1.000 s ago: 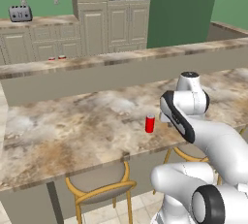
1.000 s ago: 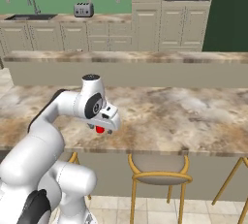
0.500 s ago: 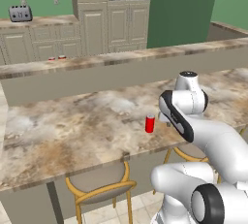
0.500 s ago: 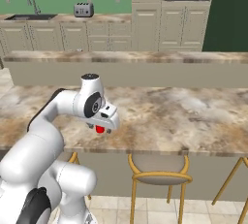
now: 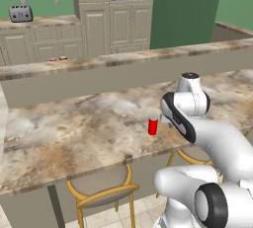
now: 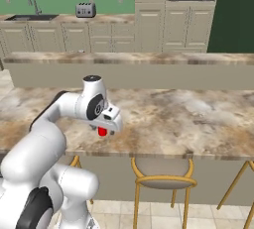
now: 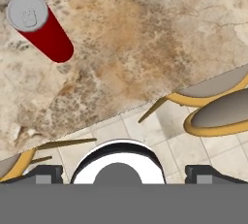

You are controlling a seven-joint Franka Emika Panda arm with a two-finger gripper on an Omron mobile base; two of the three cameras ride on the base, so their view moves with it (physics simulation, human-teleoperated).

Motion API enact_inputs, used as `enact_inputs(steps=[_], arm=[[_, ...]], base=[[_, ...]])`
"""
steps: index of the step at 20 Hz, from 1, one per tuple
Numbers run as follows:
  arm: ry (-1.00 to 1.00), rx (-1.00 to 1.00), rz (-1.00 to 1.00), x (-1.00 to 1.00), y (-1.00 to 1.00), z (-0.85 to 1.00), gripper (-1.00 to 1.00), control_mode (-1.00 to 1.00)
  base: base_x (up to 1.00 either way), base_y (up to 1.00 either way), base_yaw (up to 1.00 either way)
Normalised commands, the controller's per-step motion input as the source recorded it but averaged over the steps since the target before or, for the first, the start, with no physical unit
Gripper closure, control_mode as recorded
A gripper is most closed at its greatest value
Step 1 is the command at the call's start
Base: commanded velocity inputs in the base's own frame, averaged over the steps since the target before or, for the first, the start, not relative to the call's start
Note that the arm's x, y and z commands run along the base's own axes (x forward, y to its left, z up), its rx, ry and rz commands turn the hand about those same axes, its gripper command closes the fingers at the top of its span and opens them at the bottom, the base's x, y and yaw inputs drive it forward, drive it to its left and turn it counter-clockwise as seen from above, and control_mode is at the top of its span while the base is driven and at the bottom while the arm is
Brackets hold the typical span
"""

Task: Four empty soda cans are scattered around the kitchen. Gather all the cans and cluster them next to the stove for recycling.

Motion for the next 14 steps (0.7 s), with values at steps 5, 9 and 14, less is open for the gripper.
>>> enact_inputs(steps=[5,9,14], arm=[[0.00,0.03,0.08,0.32,0.06,0.06,-1.00,-1.00],[-0.01,0.15,0.23,-0.01,0.17,0.27,-1.00,-1.00],[0.00,0.09,0.27,-0.02,0.27,0.28,-1.00,-1.00]], base=[[0.00,0.00,0.00],[0.00,0.00,0.00],[0.00,0.00,0.00]])
